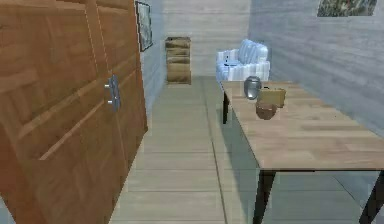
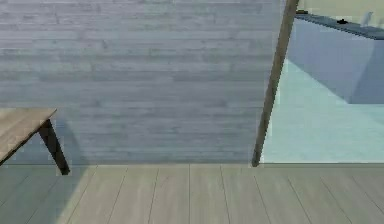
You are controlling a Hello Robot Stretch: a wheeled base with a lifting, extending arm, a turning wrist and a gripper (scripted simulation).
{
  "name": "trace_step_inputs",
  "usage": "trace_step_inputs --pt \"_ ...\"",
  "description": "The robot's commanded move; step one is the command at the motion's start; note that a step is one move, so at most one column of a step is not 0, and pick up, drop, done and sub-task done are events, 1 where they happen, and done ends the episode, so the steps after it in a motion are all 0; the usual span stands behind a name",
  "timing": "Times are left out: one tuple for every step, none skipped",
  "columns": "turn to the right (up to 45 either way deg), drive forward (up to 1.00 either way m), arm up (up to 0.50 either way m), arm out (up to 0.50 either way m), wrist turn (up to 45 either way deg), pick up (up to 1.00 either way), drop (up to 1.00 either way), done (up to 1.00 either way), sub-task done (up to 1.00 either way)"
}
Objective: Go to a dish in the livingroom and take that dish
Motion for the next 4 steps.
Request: trace_step_inputs --pt "0.0 1.0 0.0 0.0 0.0 0.0 0.0 0.0 0.0" --pt "-18.0 0.0 0.0 0.0 0.0 0.0 0.0 0.0 0.0" --pt "0.0 0.05 0.0 0.0 0.0 0.0 0.0 0.0 0.0" --pt "-21.0 0.0 0.0 0.0 0.0 0.0 0.0 0.0 0.0"
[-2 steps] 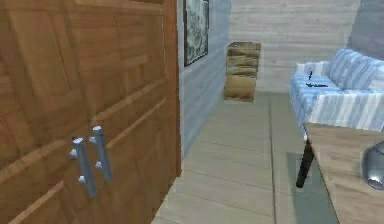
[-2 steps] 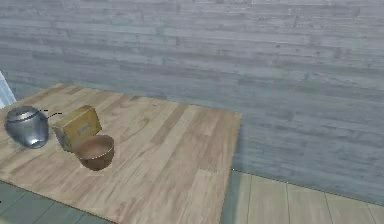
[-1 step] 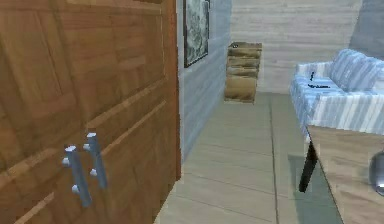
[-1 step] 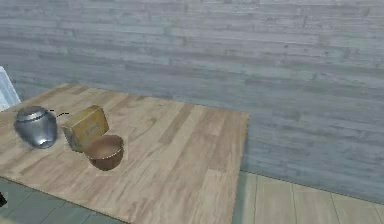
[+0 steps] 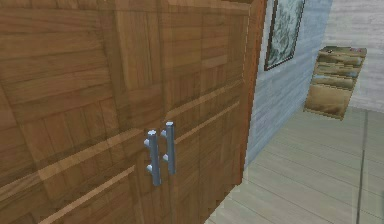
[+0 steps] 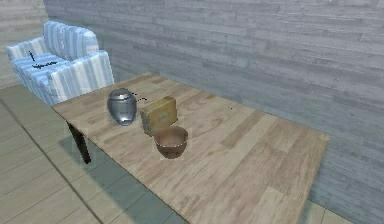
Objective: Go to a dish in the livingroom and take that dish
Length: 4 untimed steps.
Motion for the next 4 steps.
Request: trace_step_inputs --pt "0.0 0.0 0.5 0.0 0.0 0.0 0.0 0.0 0.0" --pt "0.0 0.0 0.28 0.0 0.0 0.0 0.0 0.0 0.0" --pt "0.0 0.0 0.0 0.5 0.0 0.0 0.0 0.0 0.0" --pt "0.0 0.0 0.0 0.0 45.0 0.0 0.0 0.0 0.0"
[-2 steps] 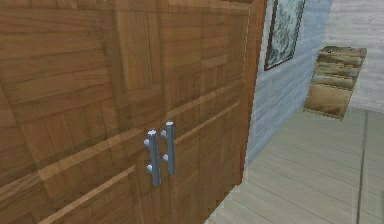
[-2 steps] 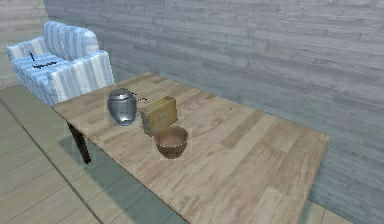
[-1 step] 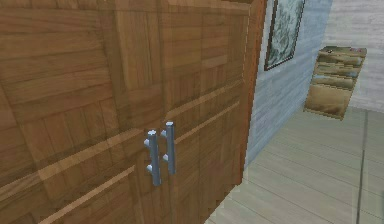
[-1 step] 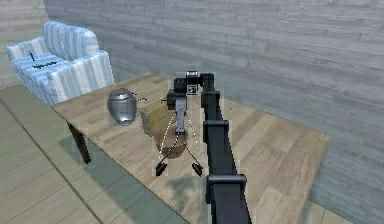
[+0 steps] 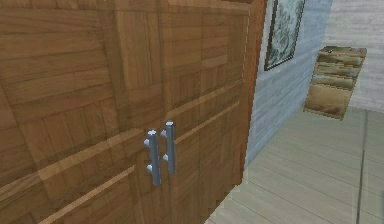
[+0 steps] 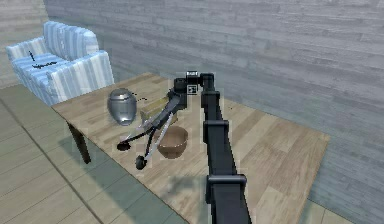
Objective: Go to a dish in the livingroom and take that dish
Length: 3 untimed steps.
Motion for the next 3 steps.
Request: trace_step_inputs --pt "0.0 0.0 0.0 0.0 45.0 0.0 0.0 0.0 0.0" --pt "0.0 0.0 0.0 0.0 45.0 0.0 0.0 0.0 0.0" --pt "0.0 0.0 0.0 0.0 12.0 0.0 0.0 0.0 0.0"
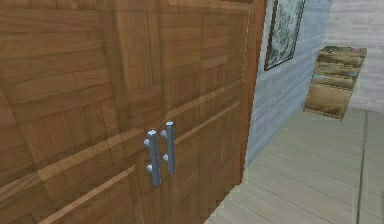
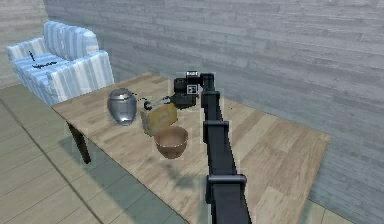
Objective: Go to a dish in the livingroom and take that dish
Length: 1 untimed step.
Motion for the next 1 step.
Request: trace_step_inputs --pt "0.0 0.0 -0.3 0.0 0.0 0.0 0.0 0.0 0.0"
